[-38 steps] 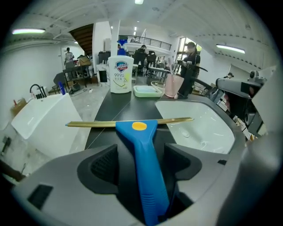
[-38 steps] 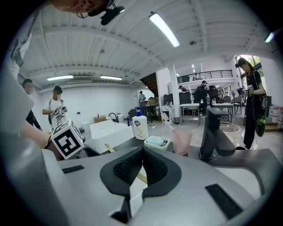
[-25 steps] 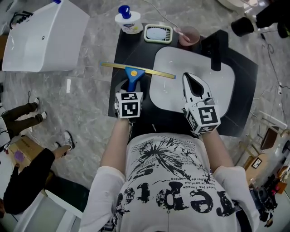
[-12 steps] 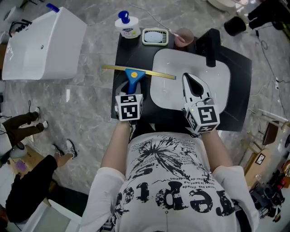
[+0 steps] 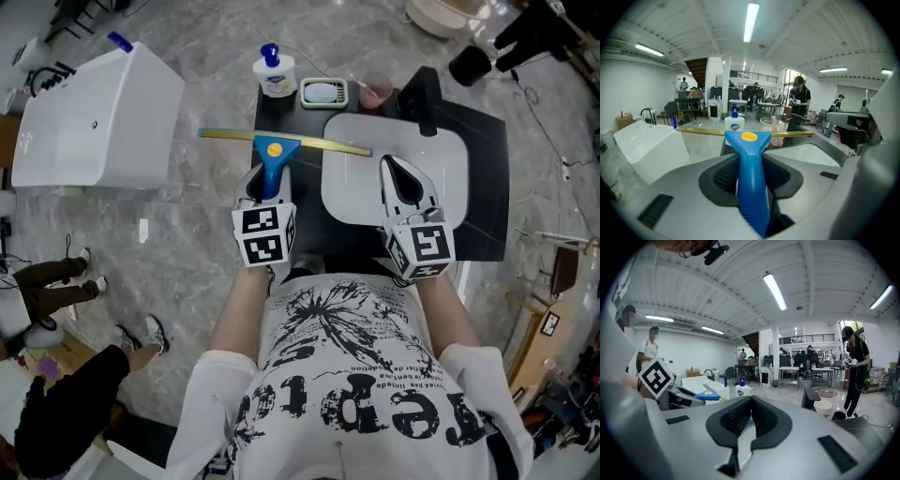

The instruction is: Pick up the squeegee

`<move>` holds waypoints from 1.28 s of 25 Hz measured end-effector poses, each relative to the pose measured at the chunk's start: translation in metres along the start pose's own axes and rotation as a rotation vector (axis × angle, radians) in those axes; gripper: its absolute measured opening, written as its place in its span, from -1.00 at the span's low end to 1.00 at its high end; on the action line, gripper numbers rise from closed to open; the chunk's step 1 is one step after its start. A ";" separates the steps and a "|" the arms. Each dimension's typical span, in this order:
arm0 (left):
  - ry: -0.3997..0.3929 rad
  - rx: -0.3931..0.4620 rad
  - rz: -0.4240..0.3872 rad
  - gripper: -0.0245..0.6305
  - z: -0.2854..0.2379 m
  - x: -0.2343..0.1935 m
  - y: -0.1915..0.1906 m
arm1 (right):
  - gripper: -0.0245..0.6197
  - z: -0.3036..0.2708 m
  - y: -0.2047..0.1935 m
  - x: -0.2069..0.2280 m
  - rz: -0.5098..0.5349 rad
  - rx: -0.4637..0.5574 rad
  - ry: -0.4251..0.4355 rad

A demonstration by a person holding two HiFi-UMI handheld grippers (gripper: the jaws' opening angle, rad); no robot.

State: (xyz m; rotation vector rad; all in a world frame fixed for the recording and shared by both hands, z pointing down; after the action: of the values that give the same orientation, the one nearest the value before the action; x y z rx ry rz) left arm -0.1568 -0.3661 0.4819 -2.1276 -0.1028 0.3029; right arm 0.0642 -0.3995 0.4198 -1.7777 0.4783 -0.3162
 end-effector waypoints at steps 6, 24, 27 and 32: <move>-0.034 0.168 -0.108 -0.49 0.048 0.001 0.050 | -0.88 0.029 0.034 -0.017 0.013 0.084 -0.047; -0.064 0.510 -0.249 -0.49 0.173 0.015 0.125 | -0.88 0.111 0.106 -0.050 0.046 0.301 -0.118; -0.066 0.511 -0.253 -0.49 0.173 0.018 0.123 | -0.88 0.116 0.107 -0.050 0.046 0.307 -0.120; -0.070 0.499 -0.242 -0.49 0.170 0.023 0.119 | -0.89 0.118 0.105 -0.046 0.039 0.297 -0.113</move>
State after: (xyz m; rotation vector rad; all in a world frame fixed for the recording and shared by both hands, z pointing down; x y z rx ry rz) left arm -0.1837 -0.2881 0.2900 -1.5914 -0.2919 0.2299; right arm 0.0610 -0.2983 0.2900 -1.4867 0.3646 -0.2438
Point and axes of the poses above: the fingertips, and each gripper's own axes: z backward along the fingers, x to its right, y out of its top, the point moved 5 cm from there along z, backward along the fingers, and after that the axes turned 10 degrees about -y, right-handed, at the moved point
